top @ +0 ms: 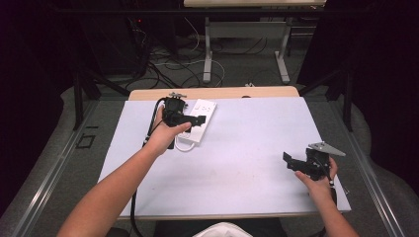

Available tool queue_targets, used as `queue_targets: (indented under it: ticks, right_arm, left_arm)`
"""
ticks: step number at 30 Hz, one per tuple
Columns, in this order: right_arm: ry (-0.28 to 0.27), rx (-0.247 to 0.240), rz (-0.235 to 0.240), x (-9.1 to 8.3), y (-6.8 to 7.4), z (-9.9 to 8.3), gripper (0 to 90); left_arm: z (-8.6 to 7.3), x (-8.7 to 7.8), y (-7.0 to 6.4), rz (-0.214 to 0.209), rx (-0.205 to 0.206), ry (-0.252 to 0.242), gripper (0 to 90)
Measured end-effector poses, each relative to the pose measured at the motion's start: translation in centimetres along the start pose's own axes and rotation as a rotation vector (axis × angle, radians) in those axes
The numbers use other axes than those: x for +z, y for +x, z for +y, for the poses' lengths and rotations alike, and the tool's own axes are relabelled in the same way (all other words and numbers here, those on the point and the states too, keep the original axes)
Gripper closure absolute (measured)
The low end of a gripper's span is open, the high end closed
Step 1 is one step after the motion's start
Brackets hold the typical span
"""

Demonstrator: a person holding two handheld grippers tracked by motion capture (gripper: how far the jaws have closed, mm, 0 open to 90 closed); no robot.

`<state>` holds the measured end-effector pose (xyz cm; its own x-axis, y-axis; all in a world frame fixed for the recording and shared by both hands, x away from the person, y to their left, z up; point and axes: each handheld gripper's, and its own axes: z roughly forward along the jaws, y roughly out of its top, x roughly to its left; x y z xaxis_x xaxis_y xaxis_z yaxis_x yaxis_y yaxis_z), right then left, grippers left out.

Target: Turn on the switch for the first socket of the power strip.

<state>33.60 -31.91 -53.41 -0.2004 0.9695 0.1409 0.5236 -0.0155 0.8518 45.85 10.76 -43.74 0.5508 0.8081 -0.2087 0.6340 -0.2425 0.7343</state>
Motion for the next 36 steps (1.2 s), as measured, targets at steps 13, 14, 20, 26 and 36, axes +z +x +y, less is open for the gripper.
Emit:
queue_targets:
  ticks: [13,14,20,26,36]
  right_arm:
    - [-0.005,0.002,0.001,0.0,0.1,0.0,7.0]
    - [-0.005,0.002,0.001,0.0,0.1,0.0,7.0]
    - [-0.004,0.005,-0.003,0.0,0.1,0.0,7.0]
    - [-0.004,0.005,-0.001,0.0,0.1,0.0,7.0]
    - [-0.001,-0.004,0.004,0.0,0.1,0.0,7.0]
  left_arm:
    - [-1.4,-1.9,-2.3,-0.048,0.066,-0.002,0.3]
    - [-1.4,-2.1,-2.4,-0.048,0.07,-0.007,0.3]
    - [-2.0,-3.1,-2.3,-0.046,0.056,-0.035,0.5]
    - [-2.8,-4.1,-1.9,-0.041,0.029,-0.052,0.5]
    - [-5.4,-5.0,-1.4,-0.008,0.011,-0.017,0.6]
